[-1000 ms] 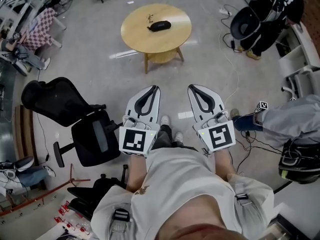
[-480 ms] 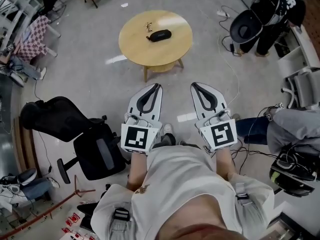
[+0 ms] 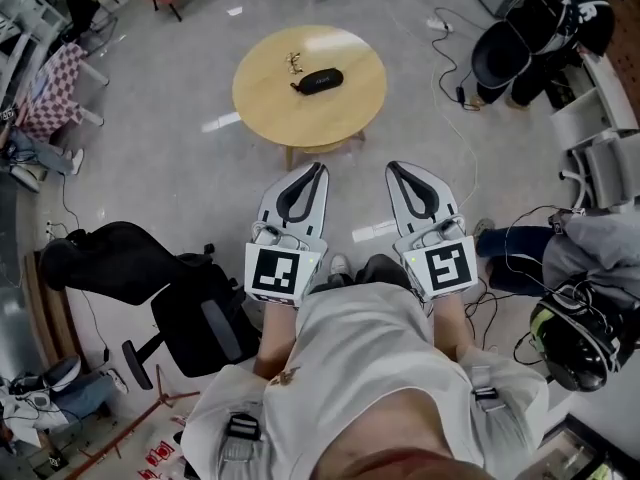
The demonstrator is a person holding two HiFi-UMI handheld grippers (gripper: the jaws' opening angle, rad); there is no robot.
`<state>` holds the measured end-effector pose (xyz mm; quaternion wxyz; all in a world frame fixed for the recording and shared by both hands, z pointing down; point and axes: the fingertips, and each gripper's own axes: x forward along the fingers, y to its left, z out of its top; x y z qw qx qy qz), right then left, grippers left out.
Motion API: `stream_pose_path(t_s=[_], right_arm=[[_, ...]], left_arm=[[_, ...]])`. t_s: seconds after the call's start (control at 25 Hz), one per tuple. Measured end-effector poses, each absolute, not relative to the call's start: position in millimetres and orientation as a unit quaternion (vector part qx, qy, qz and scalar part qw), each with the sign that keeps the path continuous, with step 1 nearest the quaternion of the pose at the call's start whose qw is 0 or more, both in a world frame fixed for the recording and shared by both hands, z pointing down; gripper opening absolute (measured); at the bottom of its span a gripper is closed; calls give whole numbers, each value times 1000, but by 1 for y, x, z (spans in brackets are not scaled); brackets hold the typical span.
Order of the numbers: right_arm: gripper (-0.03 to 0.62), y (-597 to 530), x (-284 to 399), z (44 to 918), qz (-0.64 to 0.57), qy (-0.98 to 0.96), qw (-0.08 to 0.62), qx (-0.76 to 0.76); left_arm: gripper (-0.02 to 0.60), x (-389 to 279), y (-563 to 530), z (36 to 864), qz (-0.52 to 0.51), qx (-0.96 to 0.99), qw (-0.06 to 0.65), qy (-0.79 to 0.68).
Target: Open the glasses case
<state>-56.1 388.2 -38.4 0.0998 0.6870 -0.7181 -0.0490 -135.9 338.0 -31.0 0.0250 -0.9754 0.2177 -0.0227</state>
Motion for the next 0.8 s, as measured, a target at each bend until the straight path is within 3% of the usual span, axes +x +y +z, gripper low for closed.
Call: stream_pose_path(t_s=[0.8], right_arm=[[20, 285, 53, -31, -41, -751, 94, 652]], left_arm=[[34, -29, 242, -30, -33, -966, 17, 256]])
